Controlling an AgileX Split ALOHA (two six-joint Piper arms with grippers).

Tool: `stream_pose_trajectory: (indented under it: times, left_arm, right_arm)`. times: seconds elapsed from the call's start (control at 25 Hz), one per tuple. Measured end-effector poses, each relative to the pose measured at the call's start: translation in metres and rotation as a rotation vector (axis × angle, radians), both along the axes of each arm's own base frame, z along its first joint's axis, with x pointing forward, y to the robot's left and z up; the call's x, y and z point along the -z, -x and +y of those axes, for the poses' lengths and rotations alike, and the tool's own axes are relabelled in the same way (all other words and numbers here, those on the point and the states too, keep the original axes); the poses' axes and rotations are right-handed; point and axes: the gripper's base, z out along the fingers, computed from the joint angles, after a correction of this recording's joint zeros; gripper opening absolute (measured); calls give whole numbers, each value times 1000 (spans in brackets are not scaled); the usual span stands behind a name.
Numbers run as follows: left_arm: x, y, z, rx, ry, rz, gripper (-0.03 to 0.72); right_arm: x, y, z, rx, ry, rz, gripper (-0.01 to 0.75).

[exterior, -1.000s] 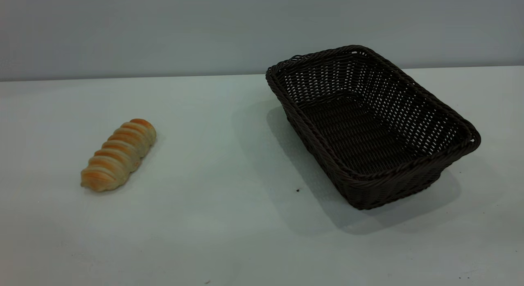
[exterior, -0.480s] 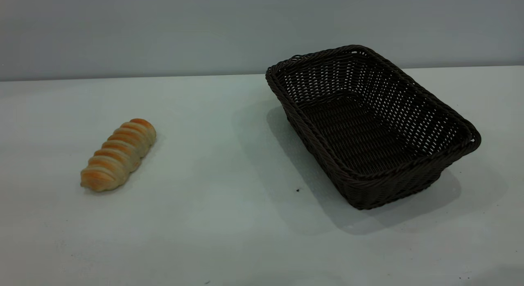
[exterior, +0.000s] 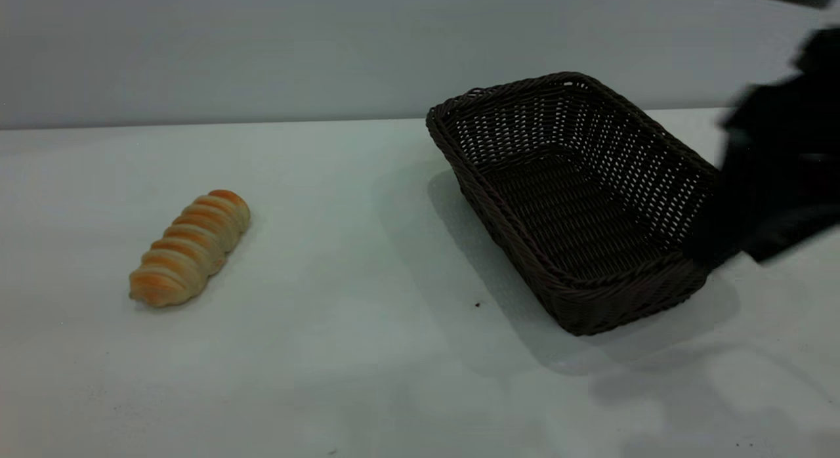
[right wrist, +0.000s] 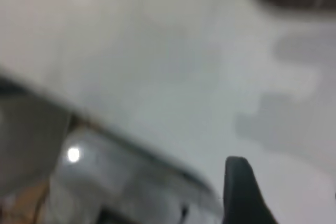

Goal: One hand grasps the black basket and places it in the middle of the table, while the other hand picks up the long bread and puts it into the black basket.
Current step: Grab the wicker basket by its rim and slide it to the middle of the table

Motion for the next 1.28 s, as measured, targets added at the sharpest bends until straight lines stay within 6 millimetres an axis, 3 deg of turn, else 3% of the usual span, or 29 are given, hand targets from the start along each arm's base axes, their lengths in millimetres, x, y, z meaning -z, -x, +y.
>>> stream_pose_trajectory:
  times: [0.12, 0.48, 0.72, 1.28]
  left_arm:
    - [0, 0, 0, 0, 0, 6, 585]
    - [1, 1, 0, 0, -1, 12, 585]
    - [1, 1, -1, 2, 6, 21, 585]
    - [2, 2, 0, 2, 5, 28, 585]
  right_arm:
    - [11, -13, 4, 91, -35, -5, 438]
    - [48, -29, 7, 377, -79, 128, 438]
    - [66, -44, 4, 581, -104, 104, 438]
    - [74, -58, -25, 754, -121, 107, 438]
